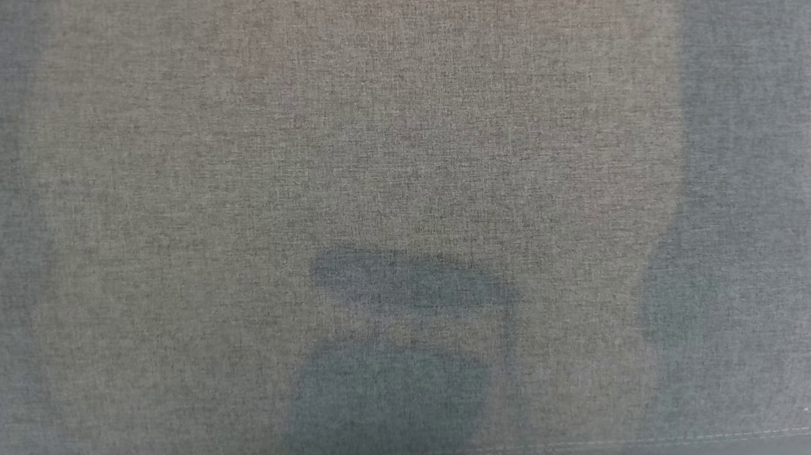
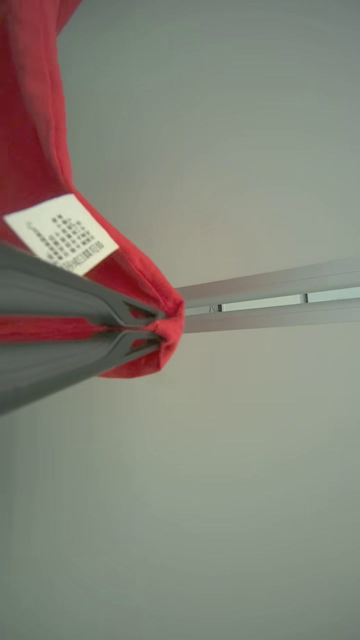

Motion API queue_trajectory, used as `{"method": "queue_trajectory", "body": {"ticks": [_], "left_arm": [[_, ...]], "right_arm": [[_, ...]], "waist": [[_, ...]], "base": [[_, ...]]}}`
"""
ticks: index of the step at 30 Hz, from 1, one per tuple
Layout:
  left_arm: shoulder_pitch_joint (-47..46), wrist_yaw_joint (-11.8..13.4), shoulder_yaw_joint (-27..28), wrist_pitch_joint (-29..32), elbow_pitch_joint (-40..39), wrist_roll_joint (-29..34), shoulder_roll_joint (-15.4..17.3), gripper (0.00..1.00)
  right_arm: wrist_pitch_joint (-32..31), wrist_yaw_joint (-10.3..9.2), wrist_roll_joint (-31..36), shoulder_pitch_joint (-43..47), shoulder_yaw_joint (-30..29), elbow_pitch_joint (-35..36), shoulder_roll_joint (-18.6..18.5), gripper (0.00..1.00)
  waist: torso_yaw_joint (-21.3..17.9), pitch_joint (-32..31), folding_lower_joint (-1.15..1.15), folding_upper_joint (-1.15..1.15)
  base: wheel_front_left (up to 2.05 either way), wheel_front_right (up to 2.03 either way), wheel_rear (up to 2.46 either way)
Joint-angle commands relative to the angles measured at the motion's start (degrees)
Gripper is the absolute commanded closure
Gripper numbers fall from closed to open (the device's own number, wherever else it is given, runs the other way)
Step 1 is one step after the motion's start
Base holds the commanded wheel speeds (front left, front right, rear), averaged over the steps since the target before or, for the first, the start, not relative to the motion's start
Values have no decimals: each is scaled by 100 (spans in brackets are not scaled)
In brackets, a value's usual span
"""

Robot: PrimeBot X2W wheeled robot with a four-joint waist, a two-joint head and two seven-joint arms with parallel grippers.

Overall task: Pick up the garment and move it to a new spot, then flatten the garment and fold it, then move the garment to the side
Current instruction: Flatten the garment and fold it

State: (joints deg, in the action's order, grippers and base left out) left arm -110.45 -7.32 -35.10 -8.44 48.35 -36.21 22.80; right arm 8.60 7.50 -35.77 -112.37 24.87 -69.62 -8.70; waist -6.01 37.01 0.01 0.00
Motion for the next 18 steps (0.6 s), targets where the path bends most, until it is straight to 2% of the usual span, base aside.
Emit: {"method": "queue_trajectory", "body": {"ticks": [1, 5, 9, 15, 18], "left_arm": [[135, -15, 11, -88, -13, -78, 18, 100], [550, -15, -63, -356, -233, -296, 102, 100], [1199, -13, 92, -561, -597, -646, 301, 100], [2577, -13, 361, -676, -1426, -879, 622, 100], [3407, 89, 710, -680, -1923, -971, 699, 100]], "right_arm": [[5, -2, -79, 163, 51, 84, 39, 100], [12, -2, -436, 627, 274, 583, -44, 100], [55, -1, -925, 1350, 620, 1264, -194, 100], [226, -1, -1646, 2593, 1134, 2147, -702, 100], [309, -1, -1980, 3222, 1321, 2445, -879, 100]], "waist": [[-18, 157, -1, 0], [-3, 197, -1, 0], [-21, 101, -1, 0], [23, -417, -1, 0], [44, -783, -1, 0]], "base": [[0, 0, 0], [0, 0, 0], [0, 0, 0], [0, 0, 0], [0, 0, 0]]}}
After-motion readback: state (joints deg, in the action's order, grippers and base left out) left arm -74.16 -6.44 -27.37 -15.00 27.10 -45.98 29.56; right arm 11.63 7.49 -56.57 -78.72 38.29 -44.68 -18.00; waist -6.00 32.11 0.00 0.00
